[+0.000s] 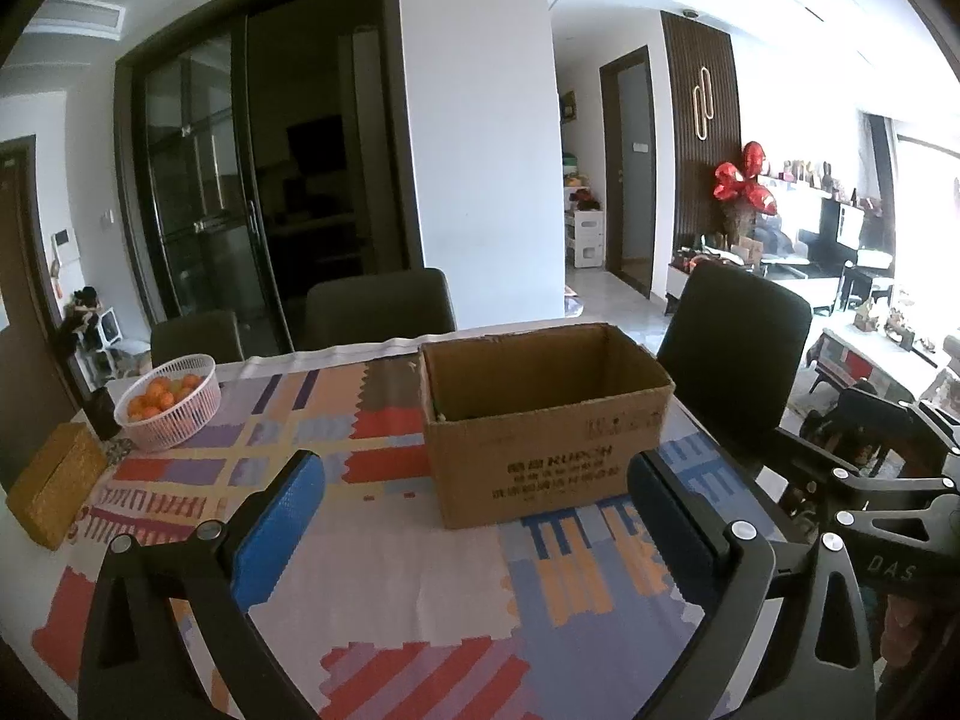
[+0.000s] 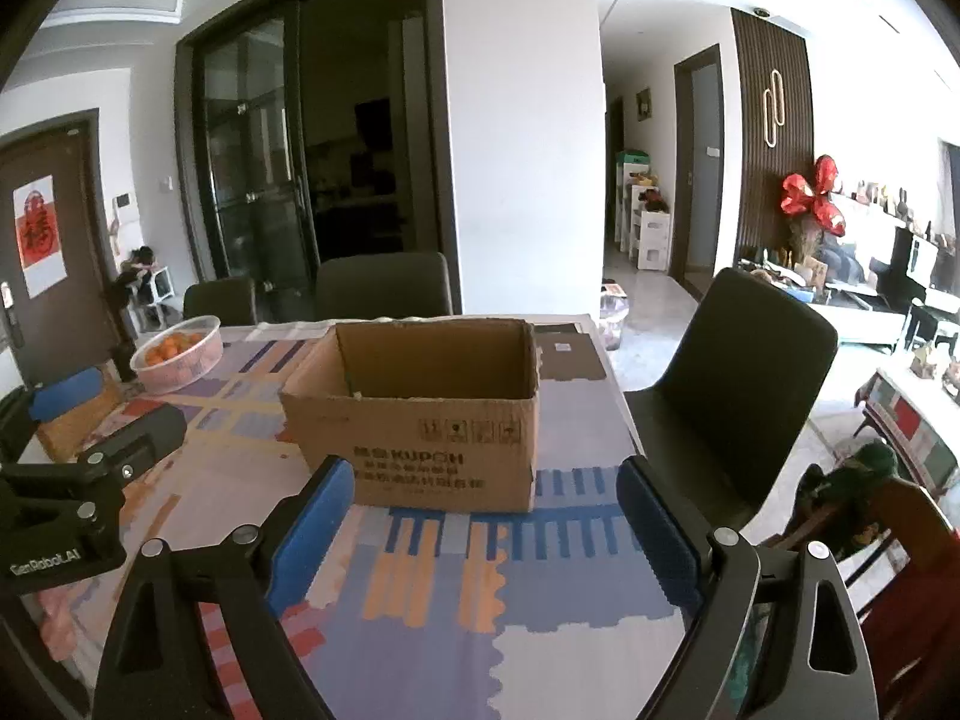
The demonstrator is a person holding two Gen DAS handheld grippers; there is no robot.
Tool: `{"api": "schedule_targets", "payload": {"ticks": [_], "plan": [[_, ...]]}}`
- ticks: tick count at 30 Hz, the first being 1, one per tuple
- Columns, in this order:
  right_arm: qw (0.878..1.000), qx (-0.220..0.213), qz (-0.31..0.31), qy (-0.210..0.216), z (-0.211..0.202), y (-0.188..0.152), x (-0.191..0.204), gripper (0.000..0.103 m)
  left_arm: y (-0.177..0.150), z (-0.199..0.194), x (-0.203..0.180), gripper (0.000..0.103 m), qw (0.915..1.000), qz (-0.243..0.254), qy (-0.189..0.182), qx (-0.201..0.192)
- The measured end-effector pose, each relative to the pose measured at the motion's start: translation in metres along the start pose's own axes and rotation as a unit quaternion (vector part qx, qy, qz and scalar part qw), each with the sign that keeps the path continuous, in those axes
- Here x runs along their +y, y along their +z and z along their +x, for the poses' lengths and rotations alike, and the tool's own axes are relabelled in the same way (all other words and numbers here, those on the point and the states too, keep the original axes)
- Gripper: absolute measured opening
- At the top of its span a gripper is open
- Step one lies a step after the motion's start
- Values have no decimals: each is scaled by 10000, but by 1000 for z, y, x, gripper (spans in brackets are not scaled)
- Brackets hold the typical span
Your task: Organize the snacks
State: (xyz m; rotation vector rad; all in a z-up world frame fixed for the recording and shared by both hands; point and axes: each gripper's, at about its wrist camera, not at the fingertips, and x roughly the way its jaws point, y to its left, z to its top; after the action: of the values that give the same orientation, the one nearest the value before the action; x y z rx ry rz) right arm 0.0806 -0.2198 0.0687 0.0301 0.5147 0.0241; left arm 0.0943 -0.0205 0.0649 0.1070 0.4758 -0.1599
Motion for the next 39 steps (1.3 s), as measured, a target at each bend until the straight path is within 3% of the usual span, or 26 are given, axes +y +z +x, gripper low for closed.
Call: {"api": "schedule_targets", "payload": {"ticks": [17,39], "plan": [[9998,-46,-210,-55,-44,-32,12,90,-35,-42,-6,103,9999,-70,25,136],[9992,-165,-320,-146,-60,-38,16,90,-39,-50,-6,103,9999,-89,11,124]]}}
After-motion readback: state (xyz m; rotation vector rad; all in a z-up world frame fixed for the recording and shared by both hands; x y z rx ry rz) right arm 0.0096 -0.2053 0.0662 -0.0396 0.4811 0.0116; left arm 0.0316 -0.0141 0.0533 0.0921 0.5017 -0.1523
